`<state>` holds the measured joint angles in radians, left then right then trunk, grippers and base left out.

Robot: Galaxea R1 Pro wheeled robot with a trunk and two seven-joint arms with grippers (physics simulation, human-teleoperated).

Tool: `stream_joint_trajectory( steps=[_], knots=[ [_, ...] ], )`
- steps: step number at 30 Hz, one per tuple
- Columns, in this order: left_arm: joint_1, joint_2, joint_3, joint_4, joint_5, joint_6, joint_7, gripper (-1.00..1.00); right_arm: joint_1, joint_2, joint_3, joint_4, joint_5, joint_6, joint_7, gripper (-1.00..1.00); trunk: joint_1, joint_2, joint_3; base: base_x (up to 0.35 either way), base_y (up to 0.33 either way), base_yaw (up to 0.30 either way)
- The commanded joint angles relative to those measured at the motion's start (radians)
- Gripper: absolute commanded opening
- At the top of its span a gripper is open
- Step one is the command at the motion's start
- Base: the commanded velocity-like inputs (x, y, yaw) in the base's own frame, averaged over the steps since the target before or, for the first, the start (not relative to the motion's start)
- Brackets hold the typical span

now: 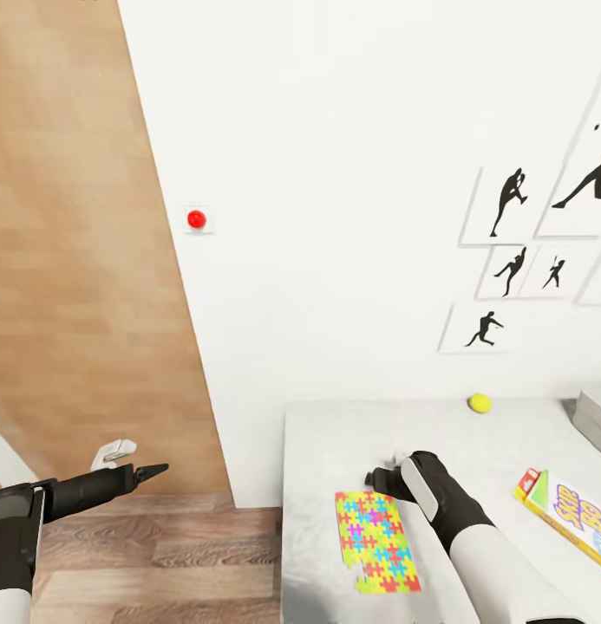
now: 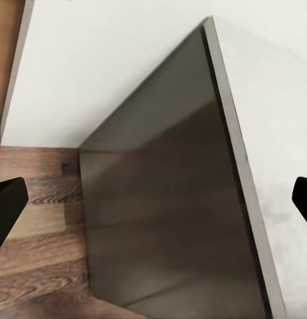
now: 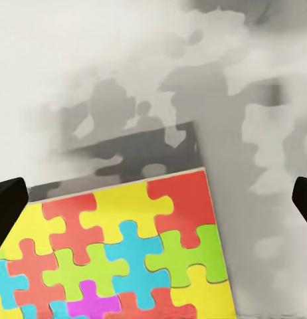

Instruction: Put all the toys in the child's room - the three board games (two on the bed and one on the table), the two jigsaw puzzles on the table, and the tennis ball on the table - inside the toy box on the table in the child's room.

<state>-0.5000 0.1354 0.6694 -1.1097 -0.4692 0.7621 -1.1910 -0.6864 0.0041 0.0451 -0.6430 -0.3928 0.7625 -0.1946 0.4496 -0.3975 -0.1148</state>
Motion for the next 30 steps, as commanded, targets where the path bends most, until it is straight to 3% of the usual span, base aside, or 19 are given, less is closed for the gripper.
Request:
stream_joint_trajectory(
  steps=[1, 9, 30],
  knots=[
    [-0.002, 0.0, 0.002, -0.001, -0.01, 0.008, -0.01, 1.0, -0.001, -0.001, 0.004, -0.001, -0.011, 0.003, -0.009, 1.0, 0.0, -0.002, -0.002, -0.136, 0.039, 0.0],
    [-0.002, 0.0, 0.003, -0.001, -0.01, 0.005, -0.011, 1.0, -0.001, -0.001, 0.004, -0.001, -0.012, 0.003, -0.009, 1.0, 0.0, -0.002, -0.002, -0.173, 0.027, 0.0],
    [-0.002, -0.001, 0.004, -0.001, -0.01, 0.005, -0.011, 1.0, 0.0, -0.001, 0.003, -0.001, -0.012, 0.003, -0.007, 1.0, 0.0, -0.002, -0.002, -0.028, 0.01, 0.0]
  ],
)
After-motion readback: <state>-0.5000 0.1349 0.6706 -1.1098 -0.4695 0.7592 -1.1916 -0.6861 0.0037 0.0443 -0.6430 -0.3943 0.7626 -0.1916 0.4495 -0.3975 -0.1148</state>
